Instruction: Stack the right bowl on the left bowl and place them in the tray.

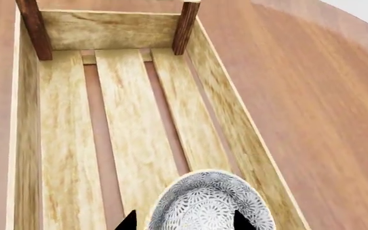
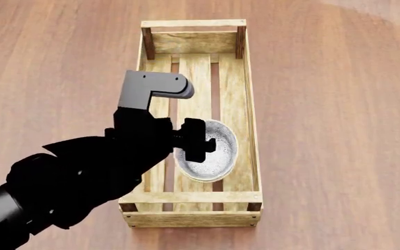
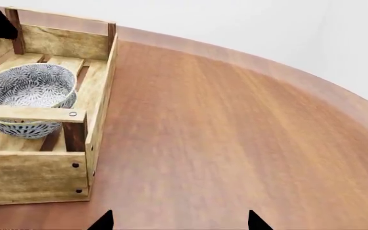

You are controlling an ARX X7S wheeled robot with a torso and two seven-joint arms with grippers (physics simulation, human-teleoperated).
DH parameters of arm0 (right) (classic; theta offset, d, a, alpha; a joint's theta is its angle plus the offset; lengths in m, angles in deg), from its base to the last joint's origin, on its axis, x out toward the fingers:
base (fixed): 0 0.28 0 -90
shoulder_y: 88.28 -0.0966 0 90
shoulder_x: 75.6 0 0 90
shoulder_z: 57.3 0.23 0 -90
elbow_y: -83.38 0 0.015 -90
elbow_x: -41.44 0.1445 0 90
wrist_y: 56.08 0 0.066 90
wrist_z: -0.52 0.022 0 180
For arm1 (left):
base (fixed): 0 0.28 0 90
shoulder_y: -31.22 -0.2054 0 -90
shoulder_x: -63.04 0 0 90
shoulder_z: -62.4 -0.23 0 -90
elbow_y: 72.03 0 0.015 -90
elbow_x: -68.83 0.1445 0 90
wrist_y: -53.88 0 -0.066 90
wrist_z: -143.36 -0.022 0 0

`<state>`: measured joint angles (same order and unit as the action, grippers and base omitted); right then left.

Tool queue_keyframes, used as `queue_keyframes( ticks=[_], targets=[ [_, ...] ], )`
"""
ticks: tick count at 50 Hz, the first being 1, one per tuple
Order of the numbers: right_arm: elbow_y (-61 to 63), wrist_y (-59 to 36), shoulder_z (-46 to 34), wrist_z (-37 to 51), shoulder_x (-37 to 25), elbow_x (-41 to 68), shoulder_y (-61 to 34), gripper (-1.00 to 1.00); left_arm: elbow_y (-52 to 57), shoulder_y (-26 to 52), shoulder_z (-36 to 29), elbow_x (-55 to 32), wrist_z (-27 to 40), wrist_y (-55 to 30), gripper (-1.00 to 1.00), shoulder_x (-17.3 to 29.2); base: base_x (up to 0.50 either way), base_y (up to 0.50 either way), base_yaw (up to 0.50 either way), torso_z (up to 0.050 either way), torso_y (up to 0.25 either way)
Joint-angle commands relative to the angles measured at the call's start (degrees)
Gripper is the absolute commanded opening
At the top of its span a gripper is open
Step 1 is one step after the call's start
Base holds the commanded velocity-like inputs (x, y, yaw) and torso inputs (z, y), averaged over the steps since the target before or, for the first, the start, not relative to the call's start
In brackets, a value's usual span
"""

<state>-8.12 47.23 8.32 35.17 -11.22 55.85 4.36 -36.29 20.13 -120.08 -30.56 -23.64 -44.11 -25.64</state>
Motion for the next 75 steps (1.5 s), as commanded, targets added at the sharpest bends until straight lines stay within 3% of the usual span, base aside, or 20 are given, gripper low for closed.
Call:
queue_keyframes(
  ticks=[1,10,28,42,53,59,66,72,75],
  targets=[
    [-0.43,0.27,1.08,-1.25,1.09,-1.05,-0.1,1.0,-0.98,1.61,2.01,4.32,-3.06,1.51,1.0,-1.32,0.0,0.0,0.0,0.0,0.0],
    [-0.07,-0.09,0.54,-1.39,1.2,-1.3,-0.31,1.0,-1.81,3.33,2.22,9.77,-2.68,5.38,1.0,-1.32,0.0,0.0,0.0,0.0,0.0],
    [3.32,-2.5,-1.25,-1.02,1.23,-2.76,-0.24,1.0,0.32,5.51,2.93,10.32,-4.17,8.59,1.0,-1.04,0.0,0.0,0.0,0.0,0.0],
    [10.53,-5.52,-5.2,0.11,0.9,-7.15,2.95,1.0,55.85,10.19,4.17,14.93,18.26,11.33,1.0,26.14,0.0,0.0,0.0,0.0,0.0],
    [13.26,-6.48,-6.6,0.03,0.69,-8.05,3.94,1.0,82.15,9.89,4.18,19.21,28.73,12.22,1.0,43.77,0.0,0.0,0.0,0.0,0.0],
    [14.78,-7.63,-7.27,0.35,0.65,-8.73,4.49,1.0,86.82,6.5,3.48,22.94,31.63,14.4,1.0,50.43,0.0,0.0,0.0,0.0,0.0],
    [16.13,-8.56,-7.5,0.91,0.05,-9.2,5.7,1.0,88.87,-1.94,2.8,28.85,32.58,23.21,1.0,60.48,0.0,0.0,0.0,0.0,0.0],
    [18.18,-11.44,-5.33,2.34,0.03,-7.14,5.27,1.0,88.73,-12.97,0.22,45.01,38.9,33.28,1.0,67.69,0.0,0.0,0.0,0.0,0.0],
    [18.96,-12.1,-3.82,3.0,-0.42,-6.1,5.0,1.0,87.26,-16.0,-0.94,50.82,42.15,33.74,1.0,67.41,0.0,0.0,0.0,0.0,0.0]
  ],
)
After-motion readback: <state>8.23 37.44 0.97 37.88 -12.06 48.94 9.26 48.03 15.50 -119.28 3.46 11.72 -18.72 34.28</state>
